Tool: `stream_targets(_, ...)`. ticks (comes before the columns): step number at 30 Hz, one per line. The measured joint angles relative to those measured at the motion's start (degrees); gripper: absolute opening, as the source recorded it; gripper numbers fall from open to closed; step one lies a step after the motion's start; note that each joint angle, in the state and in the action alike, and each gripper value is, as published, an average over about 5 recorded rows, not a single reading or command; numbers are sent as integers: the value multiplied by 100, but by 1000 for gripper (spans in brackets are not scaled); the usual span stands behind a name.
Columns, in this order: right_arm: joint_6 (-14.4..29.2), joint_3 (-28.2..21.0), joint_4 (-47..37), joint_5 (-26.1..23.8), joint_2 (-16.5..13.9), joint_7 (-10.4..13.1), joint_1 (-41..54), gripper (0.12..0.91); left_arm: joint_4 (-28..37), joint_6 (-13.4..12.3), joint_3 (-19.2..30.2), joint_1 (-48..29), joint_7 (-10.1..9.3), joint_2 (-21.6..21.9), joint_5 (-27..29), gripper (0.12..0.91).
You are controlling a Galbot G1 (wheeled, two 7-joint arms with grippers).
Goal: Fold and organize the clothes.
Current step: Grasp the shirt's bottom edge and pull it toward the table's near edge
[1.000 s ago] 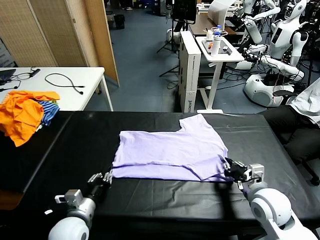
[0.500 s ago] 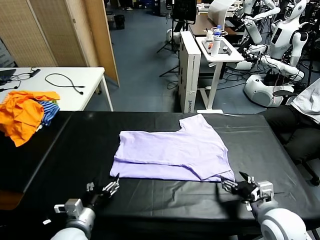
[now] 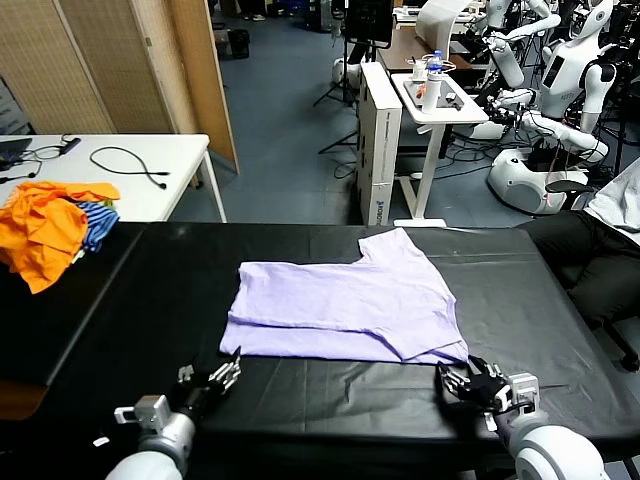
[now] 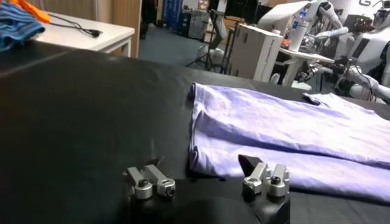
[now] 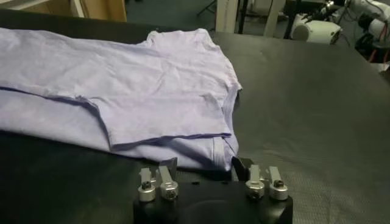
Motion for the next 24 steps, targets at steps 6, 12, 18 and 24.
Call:
stream_targets(6, -84, 38, 146, -41, -6, -34, -125, 140, -98, 12, -22, 113, -179, -8, -46, 152)
stream_targets(12, -297, 110, 400, -234, -46, -157, -419, 140, -423, 32, -142, 449, -302, -6, -20, 146)
stream_targets(18, -456, 109, 659, -466, -81, -199, -765, 140, -756, 29, -326, 971, -302, 98, 35, 146)
stream_targets(24, -484, 93, 893, -573, -30, -162, -1094, 140, -984, 12, -434, 1405, -282, 86, 102, 146)
